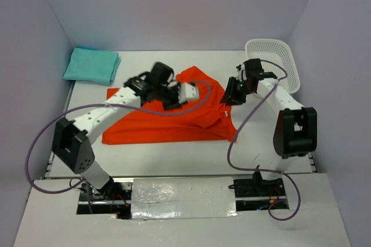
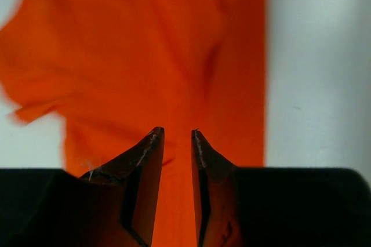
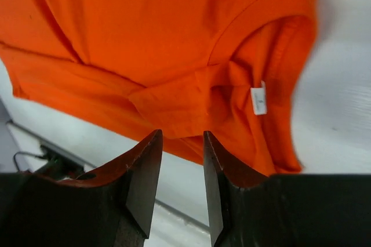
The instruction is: Fold and stack the t-shirts
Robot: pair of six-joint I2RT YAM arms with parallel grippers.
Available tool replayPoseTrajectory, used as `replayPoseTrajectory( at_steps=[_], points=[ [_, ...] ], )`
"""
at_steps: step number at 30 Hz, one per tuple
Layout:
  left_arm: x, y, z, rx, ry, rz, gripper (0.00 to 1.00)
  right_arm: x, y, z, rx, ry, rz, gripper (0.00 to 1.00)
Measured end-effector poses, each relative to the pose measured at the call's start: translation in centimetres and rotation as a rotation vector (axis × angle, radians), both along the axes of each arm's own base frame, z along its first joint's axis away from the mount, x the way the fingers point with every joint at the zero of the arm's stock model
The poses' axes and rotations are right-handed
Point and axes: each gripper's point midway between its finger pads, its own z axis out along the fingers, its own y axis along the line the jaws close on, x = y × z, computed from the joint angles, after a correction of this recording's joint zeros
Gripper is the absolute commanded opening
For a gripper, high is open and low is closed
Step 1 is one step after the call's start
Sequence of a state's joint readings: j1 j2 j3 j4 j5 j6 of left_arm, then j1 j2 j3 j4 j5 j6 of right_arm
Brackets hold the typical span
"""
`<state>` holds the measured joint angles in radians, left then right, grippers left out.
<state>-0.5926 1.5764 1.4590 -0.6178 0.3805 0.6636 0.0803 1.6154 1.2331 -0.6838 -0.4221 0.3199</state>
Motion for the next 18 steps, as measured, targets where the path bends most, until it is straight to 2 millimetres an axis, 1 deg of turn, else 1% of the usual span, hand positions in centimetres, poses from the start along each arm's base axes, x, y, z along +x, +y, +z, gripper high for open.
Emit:
replayPoseTrajectory(
  at_steps=[1, 2, 3, 4, 6, 8, 9, 11, 14, 16, 18],
  points=[
    [-1.7, -1.4, -2.4, 0.028, 0.029, -0.086, 0.38, -0.2, 0.6, -0.9, 0.023, 0.035, 0.017, 0.42],
    [-3.2, -2.3, -4.5, 0.046, 0.049, -0.163, 0.37, -0.3, 1.0, -1.8, 0.042, 0.061, 0.027, 0.4],
    [-4.5, -2.8, -6.2, 0.057, 0.065, -0.225, 0.37, -0.5, 1.3, -2.3, 0.059, 0.079, 0.035, 0.39],
    [-5.8, -3.2, -7.8, 0.062, 0.07, -0.288, 0.37, -0.7, 1.6, -2.7, 0.078, 0.094, 0.041, 0.39],
    [-7.1, -4.0, -9.5, 0.067, 0.057, -0.371, 0.37, -1.0, 2.1, -3.0, 0.101, 0.105, 0.051, 0.4],
    [-7.2, -5.7, -10.6, 0.062, 0.026, -0.442, 0.38, -1.1, 2.4, -3.2, 0.107, 0.107, 0.055, 0.4],
    [-7.0, -6.7, -11.1, 0.057, 0.008, -0.47, 0.39, -1.2, 2.4, -3.3, 0.104, 0.108, 0.058, 0.41],
    [-6.6, -8.4, -12.5, 0.059, -0.018, -0.51, 0.4, -1.3, 2.3, -3.6, 0.09, 0.109, 0.061, 0.44],
    [-6.5, -9.9, -14.6, 0.075, -0.045, -0.54, 0.39, -1.5, 1.6, -4.4, 0.041, 0.114, 0.052, 0.49],
    [-6.2, -10.7, -15.2, 0.085, -0.063, -0.547, 0.39, -1.4, 1.2, -4.7, 0.013, 0.113, 0.042, 0.5],
    [-5.4, -11.7, -15.4, 0.089, -0.088, -0.544, 0.39, -1.3, 0.9, -4.9, -0.001, 0.112, 0.036, 0.51]
  ],
)
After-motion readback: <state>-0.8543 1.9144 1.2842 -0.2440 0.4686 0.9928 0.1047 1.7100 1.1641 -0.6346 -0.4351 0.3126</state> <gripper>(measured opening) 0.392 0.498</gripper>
